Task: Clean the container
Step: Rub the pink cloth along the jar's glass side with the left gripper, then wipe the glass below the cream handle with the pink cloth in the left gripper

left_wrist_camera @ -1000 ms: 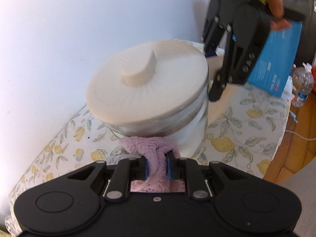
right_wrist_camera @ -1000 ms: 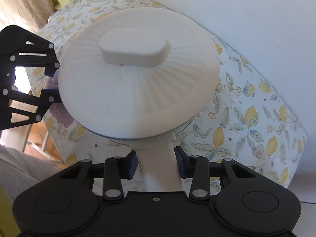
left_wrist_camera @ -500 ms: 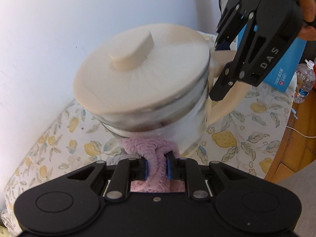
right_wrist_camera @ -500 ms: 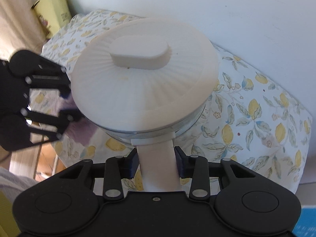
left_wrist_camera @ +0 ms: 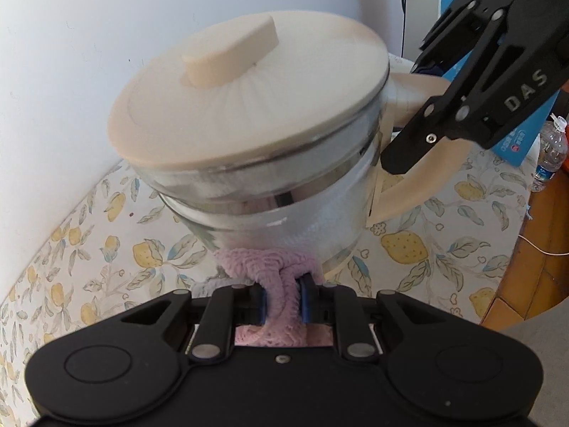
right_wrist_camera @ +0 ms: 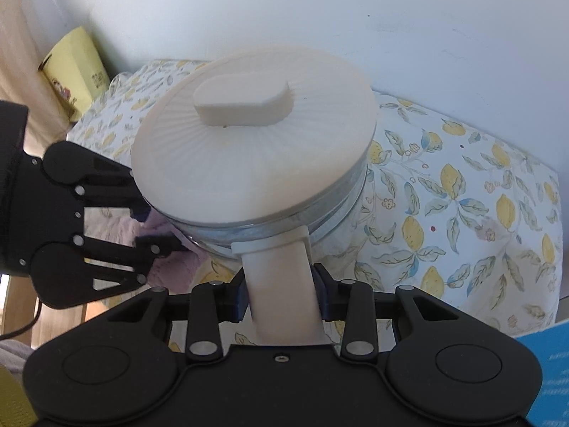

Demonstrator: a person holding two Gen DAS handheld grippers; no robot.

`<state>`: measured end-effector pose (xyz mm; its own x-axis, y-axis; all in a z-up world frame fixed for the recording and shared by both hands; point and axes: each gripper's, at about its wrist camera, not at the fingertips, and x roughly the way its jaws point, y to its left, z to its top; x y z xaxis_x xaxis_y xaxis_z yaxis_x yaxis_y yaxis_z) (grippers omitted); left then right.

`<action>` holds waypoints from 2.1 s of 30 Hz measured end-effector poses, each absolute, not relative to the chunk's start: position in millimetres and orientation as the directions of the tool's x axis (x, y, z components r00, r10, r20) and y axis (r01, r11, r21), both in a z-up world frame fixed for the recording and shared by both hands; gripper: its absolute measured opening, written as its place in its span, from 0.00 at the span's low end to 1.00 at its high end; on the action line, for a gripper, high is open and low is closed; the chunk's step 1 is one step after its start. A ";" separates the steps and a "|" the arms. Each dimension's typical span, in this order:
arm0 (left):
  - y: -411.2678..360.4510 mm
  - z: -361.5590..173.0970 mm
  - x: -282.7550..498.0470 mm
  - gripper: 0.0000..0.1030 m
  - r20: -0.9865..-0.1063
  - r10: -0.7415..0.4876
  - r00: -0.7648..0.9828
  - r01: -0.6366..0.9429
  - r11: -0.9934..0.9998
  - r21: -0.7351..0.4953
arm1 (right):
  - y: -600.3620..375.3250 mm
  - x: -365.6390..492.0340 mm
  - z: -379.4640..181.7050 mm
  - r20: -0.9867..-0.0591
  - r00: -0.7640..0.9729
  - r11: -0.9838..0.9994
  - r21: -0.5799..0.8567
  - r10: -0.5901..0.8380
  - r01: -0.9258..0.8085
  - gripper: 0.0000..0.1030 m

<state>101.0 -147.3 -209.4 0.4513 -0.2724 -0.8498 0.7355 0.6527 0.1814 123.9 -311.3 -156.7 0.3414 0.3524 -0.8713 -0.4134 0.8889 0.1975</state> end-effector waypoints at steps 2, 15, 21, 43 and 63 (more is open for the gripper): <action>-149.2 -215.7 101.5 0.16 -0.855 -0.266 0.445 0.736 0.653 0.179 | -310.7 122.6 -157.1 -0.870 0.350 0.892 0.194 0.349 -0.408 0.40; -154.5 -257.1 110.6 0.16 -0.877 -0.268 0.399 0.711 0.695 0.111 | -310.9 113.7 -166.6 -0.853 0.381 0.911 0.226 0.356 -0.346 0.40; -152.6 -245.8 108.1 0.16 -0.875 -0.266 0.405 0.711 0.693 0.118 | -313.2 111.6 -168.3 -0.842 0.396 0.917 0.251 0.365 -0.311 0.40; -144.3 -149.1 96.1 0.16 -0.822 -0.370 0.434 0.706 0.707 0.055 | -318.1 92.6 -169.9 -0.784 0.470 0.912 0.318 0.406 -0.258 0.40; -146.8 -200.7 107.9 0.16 -0.838 -0.364 0.406 0.705 0.709 0.033 | -306.1 86.7 -171.8 -0.785 0.478 0.918 0.306 0.393 -0.251 0.39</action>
